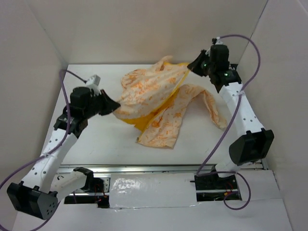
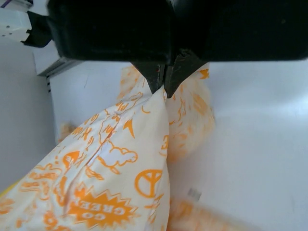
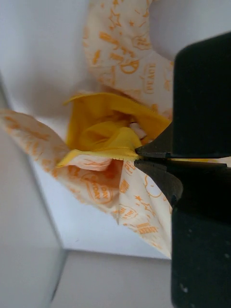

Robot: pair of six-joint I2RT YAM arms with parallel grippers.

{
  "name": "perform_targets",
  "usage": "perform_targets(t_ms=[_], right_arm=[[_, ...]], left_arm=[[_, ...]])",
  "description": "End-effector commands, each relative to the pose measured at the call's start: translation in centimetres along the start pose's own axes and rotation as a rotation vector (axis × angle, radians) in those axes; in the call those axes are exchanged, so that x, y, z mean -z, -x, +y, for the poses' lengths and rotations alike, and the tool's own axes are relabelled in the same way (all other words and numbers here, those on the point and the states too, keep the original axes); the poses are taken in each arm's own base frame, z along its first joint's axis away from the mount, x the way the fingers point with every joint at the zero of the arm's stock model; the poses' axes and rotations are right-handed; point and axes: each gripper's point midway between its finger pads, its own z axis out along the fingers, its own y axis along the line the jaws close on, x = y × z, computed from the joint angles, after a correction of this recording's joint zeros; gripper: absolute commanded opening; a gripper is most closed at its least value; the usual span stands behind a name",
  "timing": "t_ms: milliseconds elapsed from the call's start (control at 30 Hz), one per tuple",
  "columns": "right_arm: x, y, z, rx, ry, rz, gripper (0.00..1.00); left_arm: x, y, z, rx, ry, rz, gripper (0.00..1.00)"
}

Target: Zip up the jacket

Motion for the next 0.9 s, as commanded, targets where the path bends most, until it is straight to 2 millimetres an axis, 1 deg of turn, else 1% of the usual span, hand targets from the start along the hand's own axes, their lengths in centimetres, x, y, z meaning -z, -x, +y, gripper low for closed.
perform_targets(t_ms=[0,33,67,100,133,167,200,233,267,300,333,367,400,433,467,500,533,567,600,633,667,700,733,767,800,867], right_arm=[[-4.4,-10.3,-7.0,-0.035,-0.163,0.264,0.0],[-4.7,-11.3,-8.1,-0.026,-0.196,0.304,0.0],[-4.9,-12.0,-8.6,-0.01,-0.212,0.334,0.0],[-5.7,-13.2,-9.5,0.001,-0.238,0.373,0.0],[-5.8,-13.6,-9.7,0.029,-0.252,0.386,0.0],[-5.7,-14.2,-9.2,0.049,-0.251,0.399,0.07],[-5.5,-14.6,-9.1,0.061,-0.262,0.399,0.13],[-5.4,-14.3,-9.3,0.077,-0.283,0.367,0.18],[-4.7,-13.7,-8.3,0.097,-0.277,0.331,0.35],[-4.2,-13.9,-8.1,0.106,-0.283,0.323,0.47],[-3.7,-13.5,-8.1,0.117,-0.299,0.295,0.66],[-2.5,-13.8,-7.5,0.12,-0.292,0.284,0.76],[-2.0,-14.1,-7.3,0.118,-0.293,0.276,0.77],[-1.3,-14.6,-7.4,0.111,-0.3,0.27,0.78],[-0.1,-14.6,-6.5,0.102,-0.29,0.24,0.81],[0.5,-16.7,-7.8,0.1,-0.311,0.272,0.81],[1.5,-17.1,-7.6,0.09,-0.3,0.265,0.82],[2.2,-19.7,-9.0,0.063,-0.325,0.311,0.82],[2.5,-20.7,-9.1,0.053,-0.319,0.32,0.81],[3.1,-21.5,-9.2,0.041,-0.312,0.328,0.81],[3.6,-23.9,-10.0,0.031,-0.318,0.374,0.82],[3.7,-24.3,-10.1,0.027,-0.316,0.37,0.82],[4.1,-25.7,-11.2,0.018,-0.345,0.388,0.82],[4.0,-26.7,-11.4,0.025,-0.336,0.403,0.82],[3.6,-26.8,-11.3,0.026,-0.33,0.4,0.82],[3.0,-28.4,-10.8,0.041,-0.291,0.454,0.82]], left_arm=[[0.0,-8.3,5.9,0.189,0.188,0.2,0.0],[0.0,-10.1,7.9,0.212,0.249,0.22,0.0],[0.1,-10.6,8.8,0.226,0.283,0.222,0.0],[0.4,-11.3,9.8,0.245,0.337,0.248,0.0],[0.5,-11.3,10.5,0.283,0.39,0.247,0.0],[0.3,-11.4,11.5,0.287,0.446,0.249,0.0],[0.2,-10.8,11.7,0.298,0.47,0.241,0.03],[-0.1,-10.8,12.4,0.308,0.498,0.247,0.03],[-0.4,-10.1,12.3,0.307,0.492,0.238,0.03],[-0.7,-9.1,12.6,0.301,0.482,0.216,0.03],[-1.2,-8.8,12.8,0.303,0.476,0.219,0.07],[-1.3,-7.8,12.9,0.303,0.465,0.198,0.09],[-1.6,-6.9,13.0,0.306,0.46,0.176,0.12],[-1.8,-6.2,13.4,0.311,0.463,0.16,0.14],[-2.0,-5.3,13.0,0.309,0.43,0.147,0.14],[-2.0,-4.1,13.5,0.309,0.421,0.119,0.14],[-2.3,-3.3,13.4,0.31,0.404,0.11,0.14],[-2.4,-2.9,13.4,0.307,0.391,0.108,0.14],[-2.7,-2.9,13.1,0.289,0.361,0.121,0.14],[-2.5,-2.2,13.9,0.299,0.37,0.105,0.14],[-2.5,-2.2,14.0,0.3,0.363,0.108,0.14],[-2.7,-2.1,14.1,0.296,0.352,0.109,0.14],[-2.7,-2.2,14.4,0.296,0.352,0.11,0.14],[-2.8,-2.4,14.6,0.3,0.346,0.113,0.14],[-2.8,-2.5,14.5,0.301,0.339,0.117,0.14],[-2.9,-2.8,14.2,0.298,0.311,0.129,0.14]])
